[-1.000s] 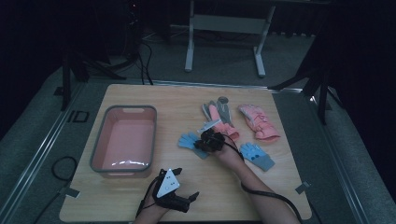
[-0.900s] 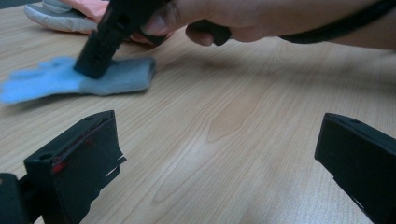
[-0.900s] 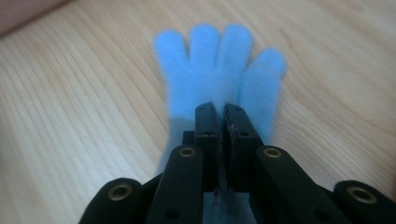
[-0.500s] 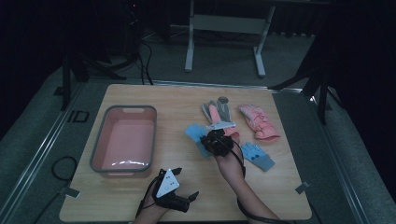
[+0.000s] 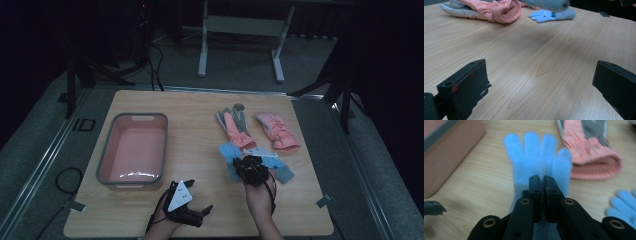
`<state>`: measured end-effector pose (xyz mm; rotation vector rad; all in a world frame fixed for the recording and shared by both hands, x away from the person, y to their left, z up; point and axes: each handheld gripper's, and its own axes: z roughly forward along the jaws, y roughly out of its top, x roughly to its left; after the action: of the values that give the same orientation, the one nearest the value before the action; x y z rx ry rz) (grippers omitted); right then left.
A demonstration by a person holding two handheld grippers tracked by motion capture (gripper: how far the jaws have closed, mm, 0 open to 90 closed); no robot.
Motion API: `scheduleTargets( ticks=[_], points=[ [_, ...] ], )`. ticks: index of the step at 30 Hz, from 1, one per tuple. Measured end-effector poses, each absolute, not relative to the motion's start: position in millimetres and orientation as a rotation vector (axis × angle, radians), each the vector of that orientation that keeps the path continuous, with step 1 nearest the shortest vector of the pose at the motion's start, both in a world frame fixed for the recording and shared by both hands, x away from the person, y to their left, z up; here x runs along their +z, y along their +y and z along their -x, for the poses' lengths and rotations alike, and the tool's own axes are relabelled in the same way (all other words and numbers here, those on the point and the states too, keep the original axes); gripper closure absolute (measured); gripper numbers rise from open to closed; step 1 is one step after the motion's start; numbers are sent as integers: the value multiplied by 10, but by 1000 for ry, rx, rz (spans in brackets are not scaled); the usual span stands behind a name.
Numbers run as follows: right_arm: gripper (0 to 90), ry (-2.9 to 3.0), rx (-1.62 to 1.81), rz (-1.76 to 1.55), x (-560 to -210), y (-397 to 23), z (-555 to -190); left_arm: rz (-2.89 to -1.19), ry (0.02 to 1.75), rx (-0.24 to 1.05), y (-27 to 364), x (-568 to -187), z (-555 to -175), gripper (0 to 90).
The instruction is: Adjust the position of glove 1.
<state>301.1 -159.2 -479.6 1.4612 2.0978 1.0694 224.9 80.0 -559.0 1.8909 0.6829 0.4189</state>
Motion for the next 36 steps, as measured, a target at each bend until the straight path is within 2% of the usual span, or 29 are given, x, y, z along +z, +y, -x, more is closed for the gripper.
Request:
scheduleTargets(
  ticks=[7,18,23,30,36],
  points=[
    [861,2039,1037,-1573,-5002,-1731,-2863,-1897,674,413,790,-5591,-2246,2],
    [846,2056,982,-1678,-5494,-1714,-2841,-1899,666,407,783,-5591,-2246,2],
    [796,2054,977,-1645,-5505,-1679,-2837,-1901,664,404,783,-5591,-2248,2],
    [596,2063,1039,-1526,-5315,-1679,-2844,-1899,659,403,787,-5590,-2246,2],
    [600,2097,1110,-1364,-5054,-1852,-2966,-1897,657,398,790,-5591,-2247,2]
  ],
)
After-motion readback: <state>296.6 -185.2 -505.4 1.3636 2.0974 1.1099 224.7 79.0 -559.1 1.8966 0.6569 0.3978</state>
